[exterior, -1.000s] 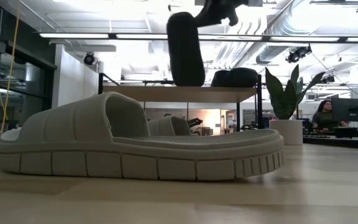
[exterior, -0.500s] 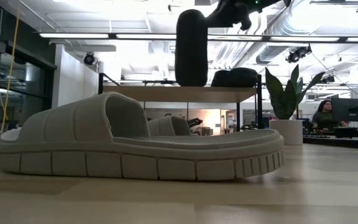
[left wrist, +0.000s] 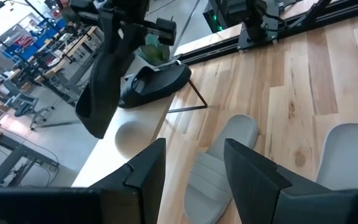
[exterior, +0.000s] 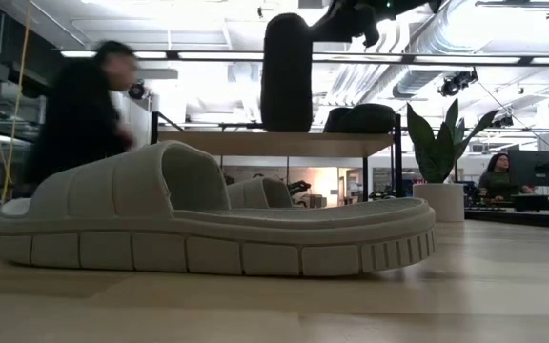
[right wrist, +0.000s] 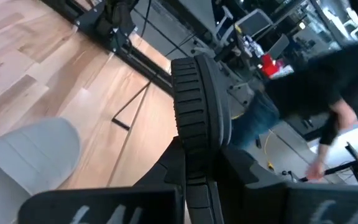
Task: Pick and place slides into the shelf
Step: Put the black slide on the shelf
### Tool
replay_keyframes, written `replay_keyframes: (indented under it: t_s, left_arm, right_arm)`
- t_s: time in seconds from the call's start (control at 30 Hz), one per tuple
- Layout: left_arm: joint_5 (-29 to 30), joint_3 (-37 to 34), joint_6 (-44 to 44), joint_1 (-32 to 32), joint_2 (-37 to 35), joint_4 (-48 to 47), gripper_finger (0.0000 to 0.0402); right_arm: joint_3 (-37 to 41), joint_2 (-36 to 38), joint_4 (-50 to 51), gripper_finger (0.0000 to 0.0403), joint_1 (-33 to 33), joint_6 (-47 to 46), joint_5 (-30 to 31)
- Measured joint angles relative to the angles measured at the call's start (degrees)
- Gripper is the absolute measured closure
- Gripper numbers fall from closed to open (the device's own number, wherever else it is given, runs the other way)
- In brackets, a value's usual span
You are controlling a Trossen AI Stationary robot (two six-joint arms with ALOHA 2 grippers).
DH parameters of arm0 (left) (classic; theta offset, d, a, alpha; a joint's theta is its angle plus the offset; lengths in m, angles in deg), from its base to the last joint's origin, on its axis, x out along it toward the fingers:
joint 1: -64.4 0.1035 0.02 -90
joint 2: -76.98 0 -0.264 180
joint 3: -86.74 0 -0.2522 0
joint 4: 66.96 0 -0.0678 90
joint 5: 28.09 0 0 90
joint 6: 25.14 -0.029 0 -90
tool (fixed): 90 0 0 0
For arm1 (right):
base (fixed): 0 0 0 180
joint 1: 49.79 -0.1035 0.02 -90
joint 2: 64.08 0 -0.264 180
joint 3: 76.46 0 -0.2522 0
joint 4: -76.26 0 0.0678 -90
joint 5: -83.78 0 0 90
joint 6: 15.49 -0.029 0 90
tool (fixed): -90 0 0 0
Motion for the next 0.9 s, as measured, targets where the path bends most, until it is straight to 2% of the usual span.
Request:
replay_keyframes:
  t_s: [0.4, 0.7, 0.9]
  left_arm:
    - [-0.69, 0.00, 0.24, -0.02, 0.00, 0.07, 0.0252]
    - [-0.91, 0.00, 0.29, 0.00, 0.00, 0.13, 0.0252]
    - [-0.89, 0.00, 0.31, 0.00, 0.00, 0.15, 0.0252]
  right_arm:
    - [0.00, -1.23, 0.32, 0.0378, 1.31, 0.15, 1.09]
    - [0.02, -1.23, 2.20, 0.0378, 3.16, -0.44, -0.43]
    - [3.75, -1.16, -0.23, 0.0378, 3.33, -1.24, -1.01]
